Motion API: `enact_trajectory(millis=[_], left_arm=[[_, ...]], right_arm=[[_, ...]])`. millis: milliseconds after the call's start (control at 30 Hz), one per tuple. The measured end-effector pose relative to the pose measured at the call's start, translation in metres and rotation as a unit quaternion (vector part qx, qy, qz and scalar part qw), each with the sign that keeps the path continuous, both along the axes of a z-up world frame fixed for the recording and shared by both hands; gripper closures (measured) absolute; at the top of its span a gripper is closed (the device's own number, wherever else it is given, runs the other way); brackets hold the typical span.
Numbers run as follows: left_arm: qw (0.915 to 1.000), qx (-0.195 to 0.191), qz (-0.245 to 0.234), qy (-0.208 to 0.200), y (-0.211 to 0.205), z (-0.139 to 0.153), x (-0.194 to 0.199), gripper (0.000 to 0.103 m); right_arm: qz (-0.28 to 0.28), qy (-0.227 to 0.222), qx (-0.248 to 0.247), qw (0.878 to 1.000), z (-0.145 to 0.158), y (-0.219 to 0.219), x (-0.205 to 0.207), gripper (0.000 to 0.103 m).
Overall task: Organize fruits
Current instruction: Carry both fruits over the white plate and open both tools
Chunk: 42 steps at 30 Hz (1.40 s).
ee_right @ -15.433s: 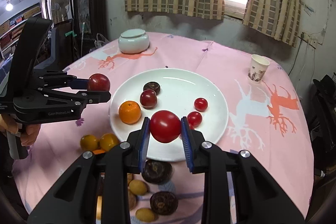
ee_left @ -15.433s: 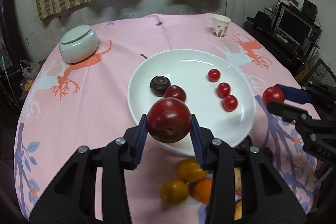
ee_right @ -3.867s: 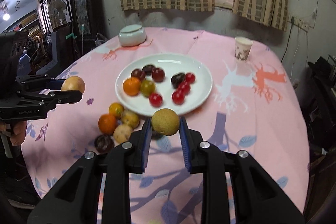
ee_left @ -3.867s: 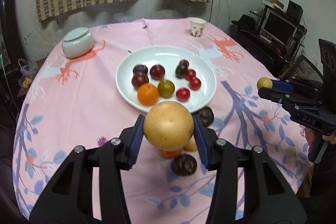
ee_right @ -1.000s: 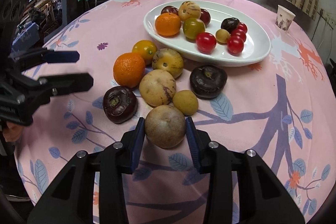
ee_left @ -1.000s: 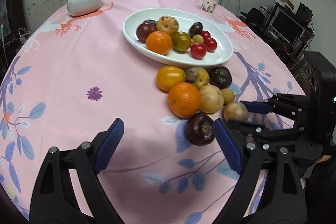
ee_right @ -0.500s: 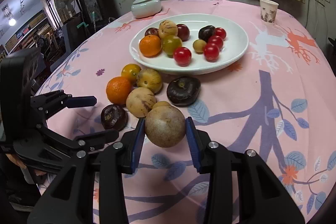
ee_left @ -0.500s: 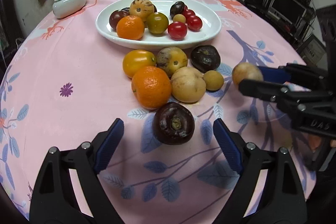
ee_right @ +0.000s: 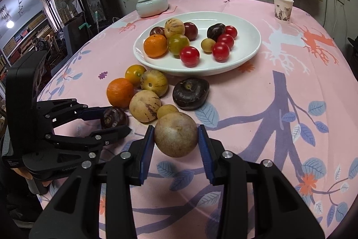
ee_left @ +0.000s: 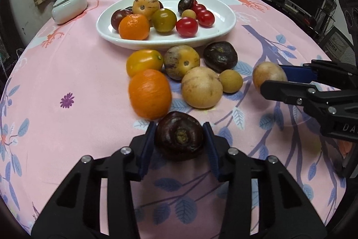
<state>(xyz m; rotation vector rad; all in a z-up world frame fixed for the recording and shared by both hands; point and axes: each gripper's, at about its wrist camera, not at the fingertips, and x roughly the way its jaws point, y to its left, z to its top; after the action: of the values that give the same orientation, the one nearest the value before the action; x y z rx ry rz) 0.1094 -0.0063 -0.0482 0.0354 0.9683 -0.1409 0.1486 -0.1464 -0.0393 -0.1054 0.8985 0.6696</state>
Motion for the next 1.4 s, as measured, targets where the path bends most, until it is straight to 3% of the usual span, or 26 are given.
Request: enact_trajectory(millis=[233, 667, 1100, 1400], left_arm=[[0.9998, -0.016, 0.008, 0.007, 0.012, 0.007, -0.011, 0.060], [0.9991, -0.026, 0.001, -0.033, 0.026, 0.048, -0.026, 0.060], [0.9970, -0.035, -0.011, -0.069, 0.039, 0.091, -0.008, 0.060], [0.9962, -0.022, -0.002, -0.084, 0.042, 0.111, 0.031, 0.060]], right_arm=[[-0.002, -0.002, 0.001, 1.000, 0.000, 0.000, 0.001, 0.064], [-0.008, -0.028, 0.018, 0.999, 0.025, -0.005, -0.011, 0.063], [0.003, -0.089, 0.001, 0.996, 0.083, -0.008, -0.020, 0.063], [-0.028, -0.105, -0.005, 0.994, 0.096, 0.013, 0.023, 0.063]])
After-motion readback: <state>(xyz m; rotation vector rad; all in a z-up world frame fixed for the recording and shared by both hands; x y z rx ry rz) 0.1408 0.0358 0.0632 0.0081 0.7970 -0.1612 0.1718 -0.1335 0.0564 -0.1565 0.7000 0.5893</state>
